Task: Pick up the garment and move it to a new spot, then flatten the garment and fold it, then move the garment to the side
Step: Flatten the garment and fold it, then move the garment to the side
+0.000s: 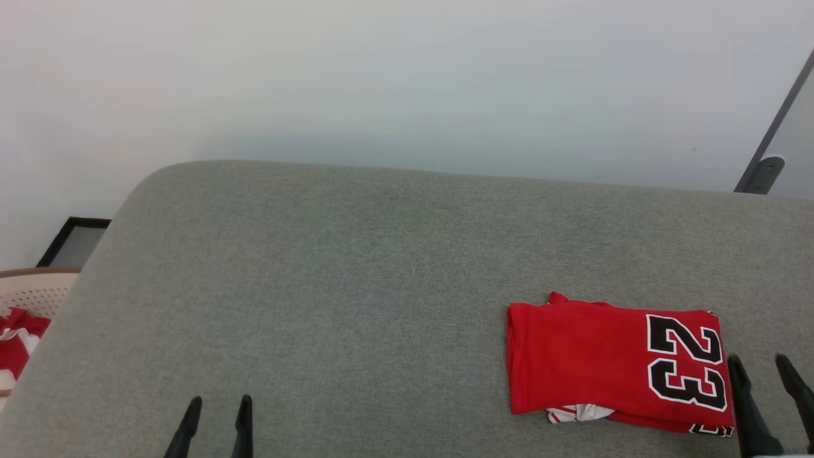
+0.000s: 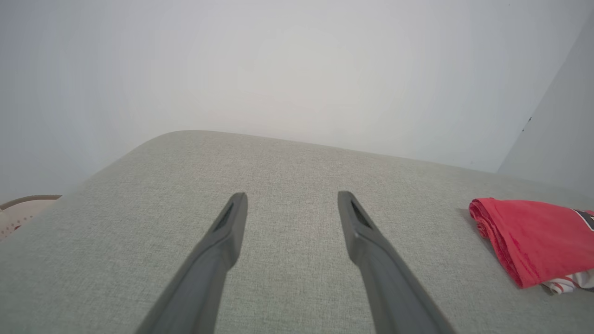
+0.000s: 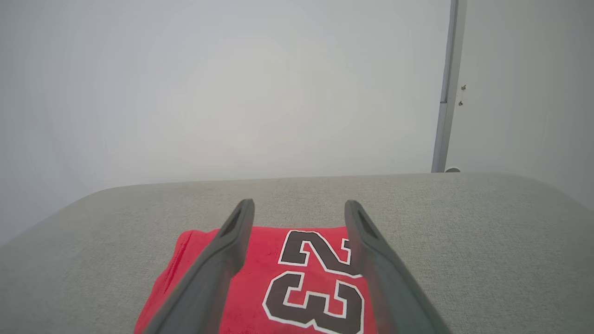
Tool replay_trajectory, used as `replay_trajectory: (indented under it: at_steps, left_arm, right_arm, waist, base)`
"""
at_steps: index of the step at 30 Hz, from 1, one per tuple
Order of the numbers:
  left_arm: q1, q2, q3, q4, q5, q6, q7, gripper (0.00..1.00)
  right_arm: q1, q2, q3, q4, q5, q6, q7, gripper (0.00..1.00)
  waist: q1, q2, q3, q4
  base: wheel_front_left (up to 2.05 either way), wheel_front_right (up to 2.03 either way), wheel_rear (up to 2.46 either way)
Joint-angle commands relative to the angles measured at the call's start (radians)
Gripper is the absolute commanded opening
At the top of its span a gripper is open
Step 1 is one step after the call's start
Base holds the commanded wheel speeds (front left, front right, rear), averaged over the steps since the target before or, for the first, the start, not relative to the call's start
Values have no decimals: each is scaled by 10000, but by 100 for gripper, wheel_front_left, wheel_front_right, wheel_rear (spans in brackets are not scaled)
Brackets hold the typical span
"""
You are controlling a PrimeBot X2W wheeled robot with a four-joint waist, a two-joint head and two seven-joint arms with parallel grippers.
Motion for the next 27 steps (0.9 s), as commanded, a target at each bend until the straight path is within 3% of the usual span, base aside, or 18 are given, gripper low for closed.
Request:
replay_trajectory:
  at_steps: [1, 14, 17, 20, 23, 24, 27]
  left_arm:
    - [183, -99, 57, -169, 141, -24, -9, 100]
    - [132, -158, -61, -445, 331, -24, -9, 100]
    - [30, -204, -58, -455, 276, -24, -9, 100]
    - [-136, -240, -205, -430, 258, -24, -9, 100]
    - [-389, -252, -363, -376, 246, -24, -9, 100]
    - [-389, -252, -363, -376, 246, -24, -9, 100]
    - [-776, -304, -477, -351, 238, -24, -9, 100]
  right_arm:
    - [278, 92, -198, -151, -62, -15, -41, 100]
    - [66, 375, -309, -382, 18, -13, 429, 100]
    - [-307, 151, -215, -229, 75, -13, 956, 100]
    - [-876, -281, -51, -6, 58, -13, 1926, 100]
    - [-1575, -1069, 384, 372, 221, -13, 3739, 100]
    - [-1575, -1069, 384, 372, 221, -13, 3739, 100]
    - [-2510, -1896, 985, 787, 480, -13, 5908, 100]
  waist:
    - [0, 0, 14, 45]
    - [0, 0, 59, -26]
    - [0, 0, 123, -115]
    - [0, 0, 261, -183]
    - [0, 0, 570, -268]
    - [0, 0, 570, -268]
    - [0, 0, 1020, -404]
  base:
    - [0, 0, 0]
    - [0, 0, 0]
    - [0, 0, 0]
    - [0, 0, 0]
    - [0, 0, 0]
    - [0, 0, 0]
    - [0, 0, 0]
